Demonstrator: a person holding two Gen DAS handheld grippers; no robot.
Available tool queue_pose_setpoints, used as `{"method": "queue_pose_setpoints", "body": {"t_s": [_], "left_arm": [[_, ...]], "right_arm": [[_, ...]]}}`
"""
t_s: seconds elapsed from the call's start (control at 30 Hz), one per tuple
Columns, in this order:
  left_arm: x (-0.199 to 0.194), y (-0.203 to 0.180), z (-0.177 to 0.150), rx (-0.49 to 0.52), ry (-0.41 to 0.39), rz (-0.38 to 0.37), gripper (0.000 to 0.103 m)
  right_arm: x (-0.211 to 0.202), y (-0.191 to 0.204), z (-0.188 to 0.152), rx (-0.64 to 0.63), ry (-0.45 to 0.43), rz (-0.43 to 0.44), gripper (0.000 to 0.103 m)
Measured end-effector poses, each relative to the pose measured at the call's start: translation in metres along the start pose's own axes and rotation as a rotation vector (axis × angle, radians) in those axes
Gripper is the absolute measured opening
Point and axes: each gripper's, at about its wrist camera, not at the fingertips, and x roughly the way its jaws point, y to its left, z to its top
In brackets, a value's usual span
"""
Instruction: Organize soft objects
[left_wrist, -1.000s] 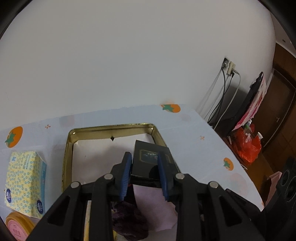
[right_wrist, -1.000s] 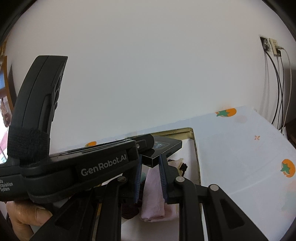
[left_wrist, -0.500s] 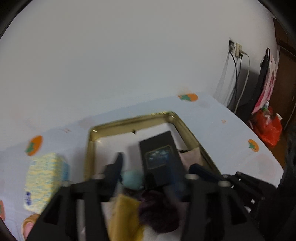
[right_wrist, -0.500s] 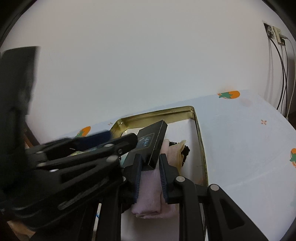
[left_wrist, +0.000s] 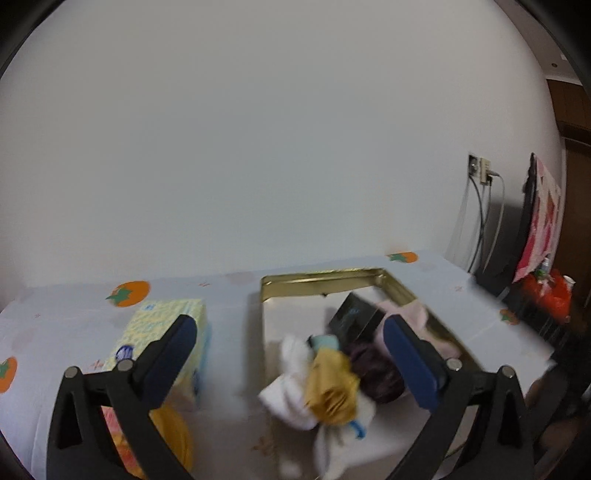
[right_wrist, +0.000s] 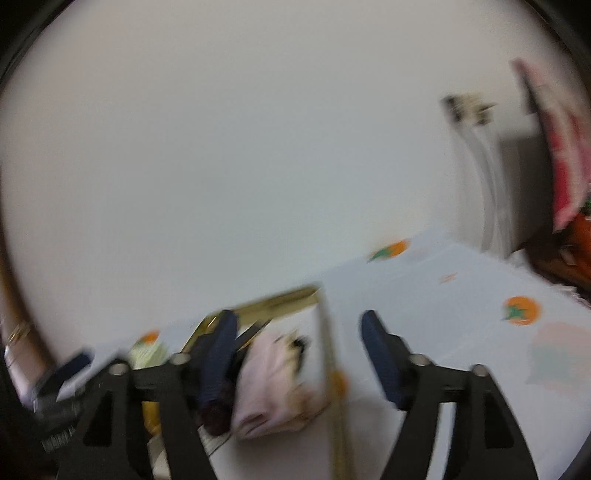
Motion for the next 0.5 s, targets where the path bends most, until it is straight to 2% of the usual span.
{"method": "queue_pose_setpoints", "body": {"t_s": [0.13, 0.2, 0.33, 0.5], "left_arm": [[-0.006, 0.008, -0.01, -0.047, -0.037, -0.008, 0.102], [-0.009, 0.011, -0.011, -0.061, -0.061, -0.012, 0.102], [-0.014, 0.012, -0.011, -0.058, -0.088, 0.027, 0.102], [-0.015, 0.018, -0.012, -0.109, -0.079, 0.021, 0.102]], "right_arm": [[-0.02, -0.004, -0.003, 0.029, -0.089, -0.05, 0.076], [-0.022, 0.001, -0.006, 0.014, -0.092, -0.074, 0.076], [-0.024, 0.019, -0.011, -0.071, -0.115, -0.135, 0.076], [-0.025, 0.02, -0.016, -0.064, -0.121, -0.149, 0.076]]}}
